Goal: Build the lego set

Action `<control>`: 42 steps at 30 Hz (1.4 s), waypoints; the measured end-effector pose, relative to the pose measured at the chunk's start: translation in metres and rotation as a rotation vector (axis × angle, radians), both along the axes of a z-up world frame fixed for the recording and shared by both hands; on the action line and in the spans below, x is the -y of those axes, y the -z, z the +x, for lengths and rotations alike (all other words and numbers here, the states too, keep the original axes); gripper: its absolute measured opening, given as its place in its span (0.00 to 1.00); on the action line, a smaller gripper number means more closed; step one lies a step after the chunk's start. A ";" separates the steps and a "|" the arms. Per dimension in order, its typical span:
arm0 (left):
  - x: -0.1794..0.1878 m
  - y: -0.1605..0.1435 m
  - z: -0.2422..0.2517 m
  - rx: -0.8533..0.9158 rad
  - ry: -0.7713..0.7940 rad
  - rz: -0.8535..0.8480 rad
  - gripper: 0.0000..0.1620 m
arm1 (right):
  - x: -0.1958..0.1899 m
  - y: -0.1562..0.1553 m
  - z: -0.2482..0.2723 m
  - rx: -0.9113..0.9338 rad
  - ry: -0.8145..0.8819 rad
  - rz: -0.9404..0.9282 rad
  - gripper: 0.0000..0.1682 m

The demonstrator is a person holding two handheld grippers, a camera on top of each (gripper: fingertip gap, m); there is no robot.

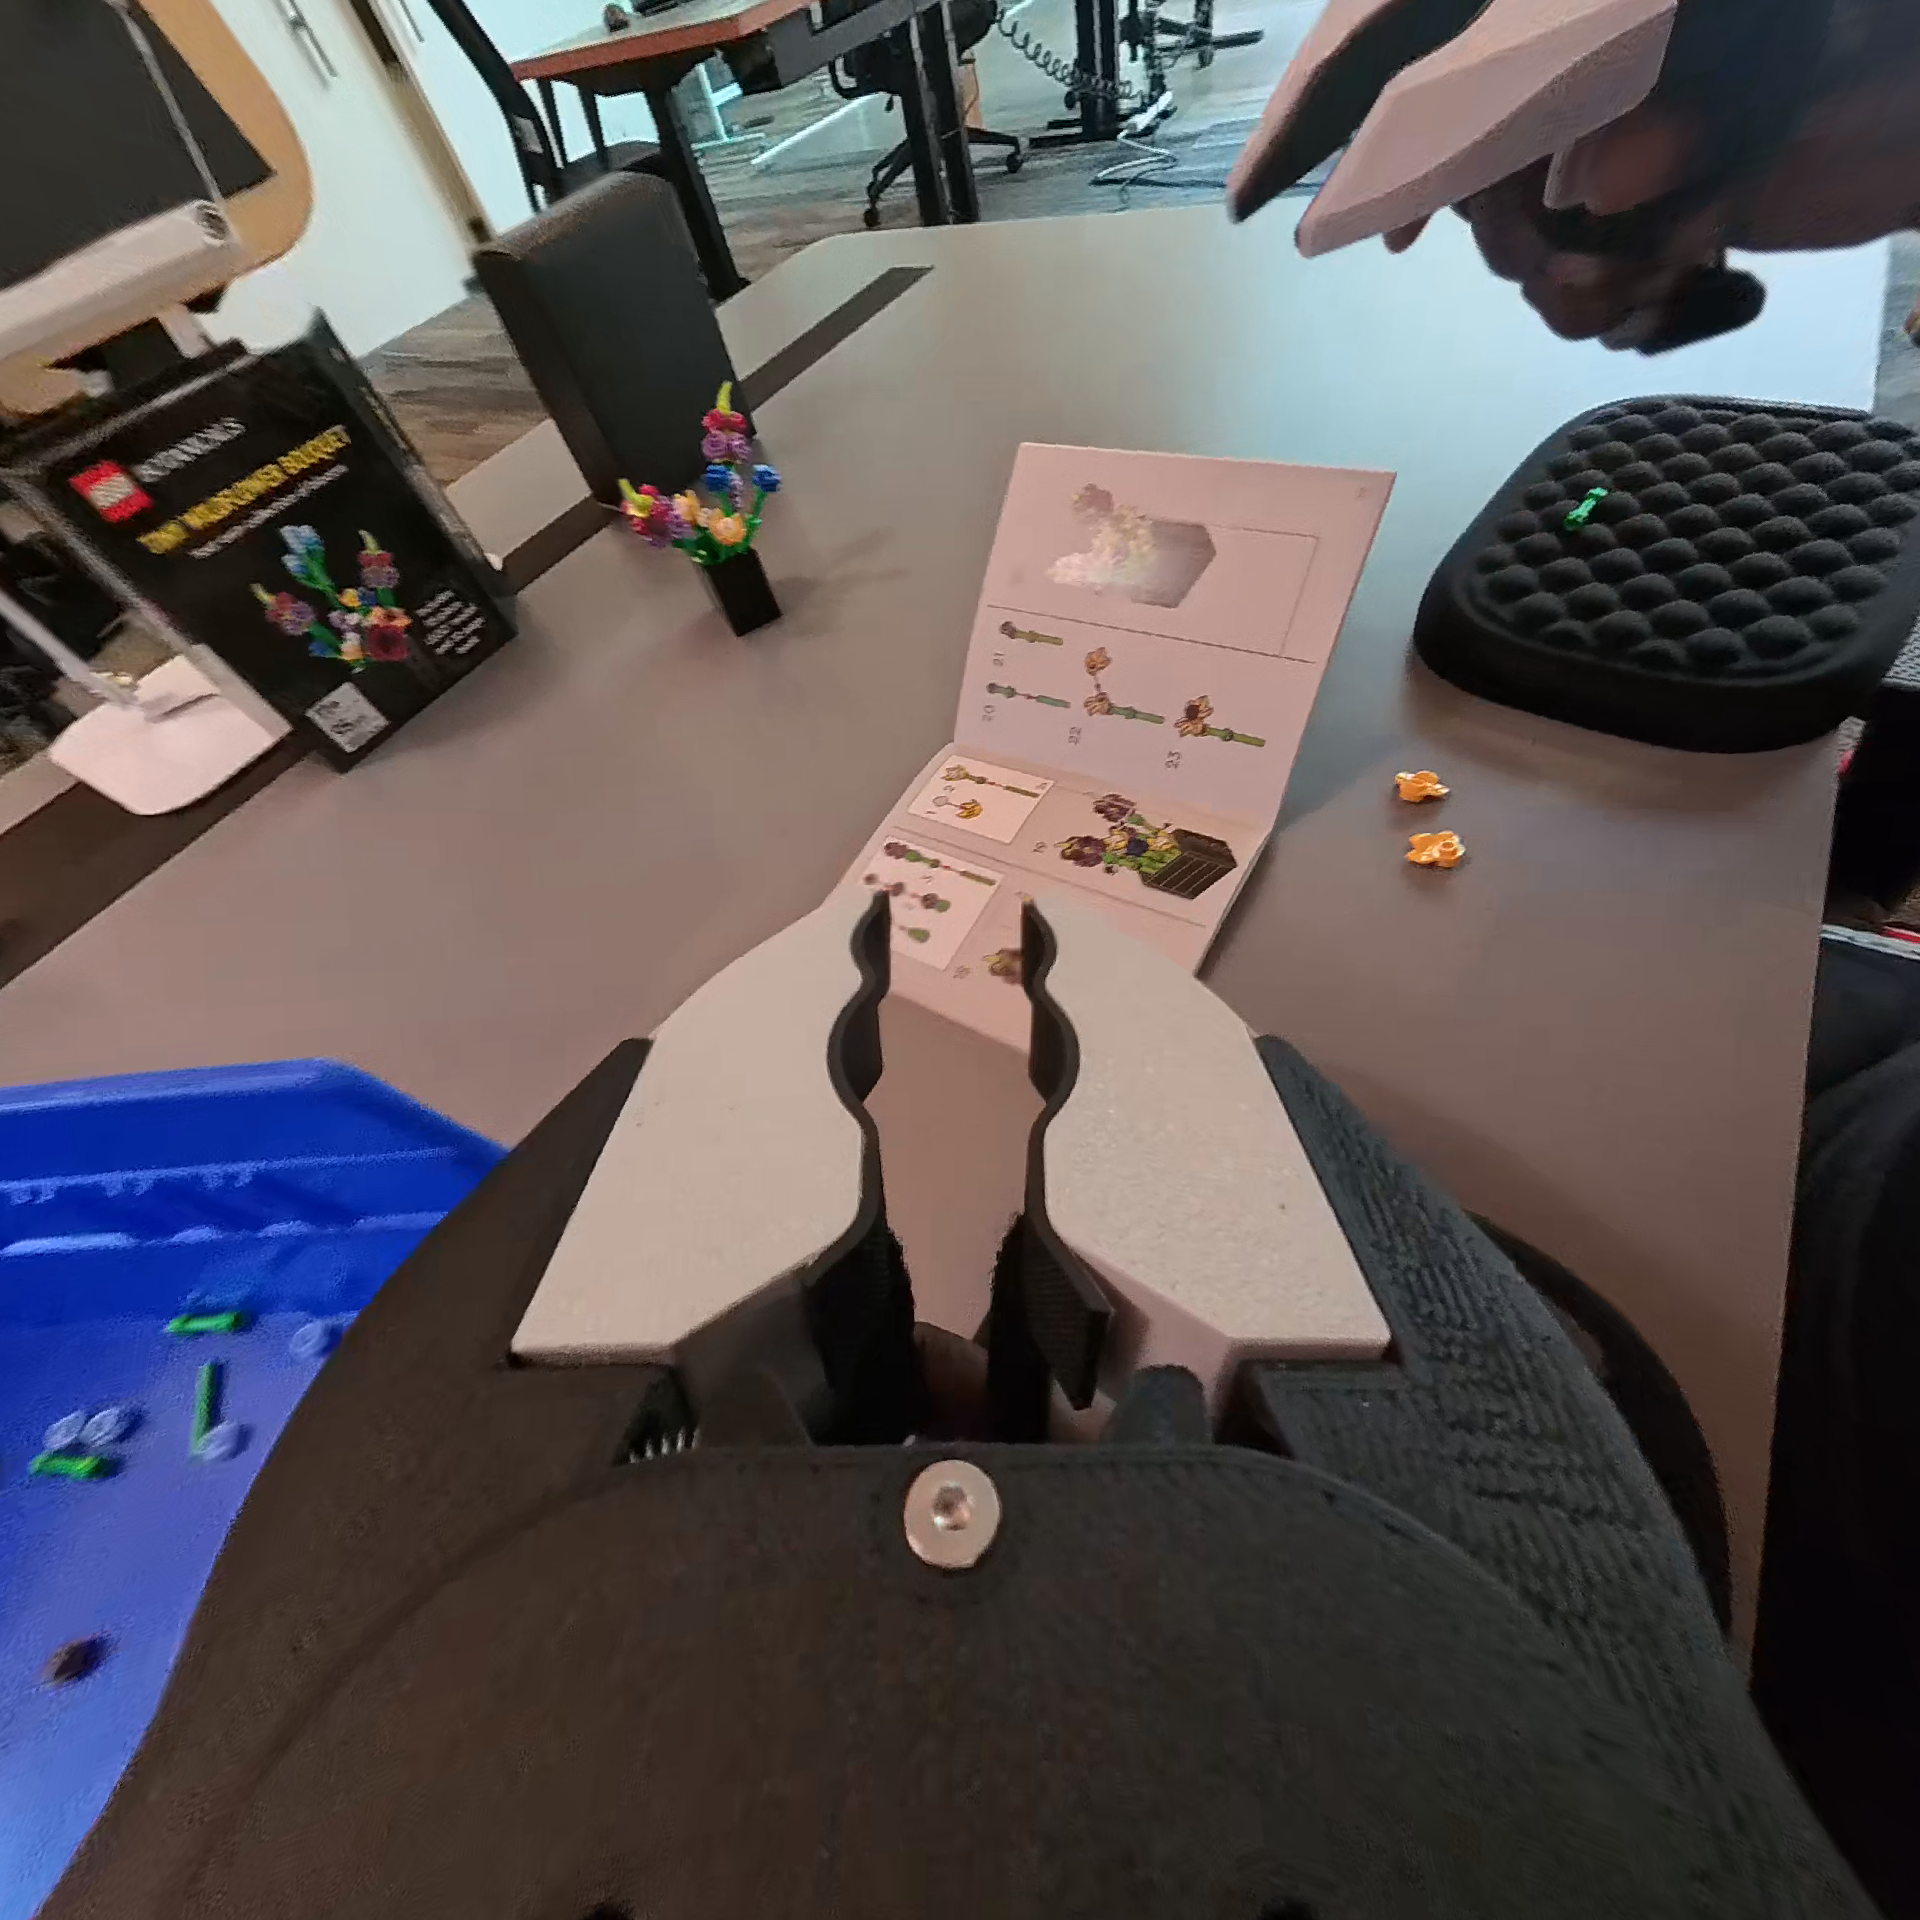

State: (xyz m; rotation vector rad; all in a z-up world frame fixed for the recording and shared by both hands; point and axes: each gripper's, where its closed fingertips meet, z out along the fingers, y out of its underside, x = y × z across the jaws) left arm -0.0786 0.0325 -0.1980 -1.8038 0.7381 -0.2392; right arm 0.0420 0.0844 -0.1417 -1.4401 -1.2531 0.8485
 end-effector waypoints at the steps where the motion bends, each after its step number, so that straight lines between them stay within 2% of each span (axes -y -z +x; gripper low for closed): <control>1: 0.001 -0.003 -0.006 -0.009 -0.013 0.004 0.15 | -0.003 -0.001 0.001 -0.025 0.021 -0.003 0.10; 5: -0.001 -0.018 -0.048 -0.092 -0.116 0.005 0.15 | -0.011 0.002 0.005 -0.057 0.068 -0.025 0.10; 8: -0.003 -0.022 -0.084 -0.195 -0.146 -0.084 0.17 | -0.012 0.006 0.007 -0.066 0.082 -0.029 0.10; 11: -0.006 -0.014 -0.117 -0.314 -0.084 -0.255 0.23 | -0.010 0.008 0.009 -0.080 0.084 -0.033 0.10; 15: -0.028 -0.003 -0.162 -0.413 -0.035 -0.411 0.24 | -0.008 0.009 0.015 -0.098 0.097 -0.032 0.10; 21: -0.063 0.034 -0.218 -0.385 -0.026 -0.600 0.24 | -0.009 0.012 0.029 -0.144 0.124 -0.066 0.10; 25: -0.075 0.057 -0.235 -0.310 -0.039 -0.660 0.22 | -0.014 0.008 0.039 -0.152 0.138 -0.062 0.10; 29: -0.076 0.074 -0.244 -0.353 -0.044 -0.689 0.21 | -0.020 0.006 0.045 -0.167 0.148 -0.071 0.10; 34: -0.080 0.083 -0.243 -0.386 -0.031 -0.684 0.20 | -0.023 0.007 0.043 -0.155 0.149 -0.068 0.10; 37: -0.083 0.083 -0.245 -0.402 -0.029 -0.682 0.16 | -0.022 0.005 0.045 -0.126 0.142 -0.029 0.10; 39: -0.083 0.083 -0.243 -0.397 -0.025 -0.691 0.13 | -0.024 -0.004 0.057 -0.112 0.155 0.031 0.10; 42: -0.083 0.083 -0.243 -0.394 -0.025 -0.685 0.13 | -0.033 -0.036 0.088 -0.199 0.243 0.093 0.10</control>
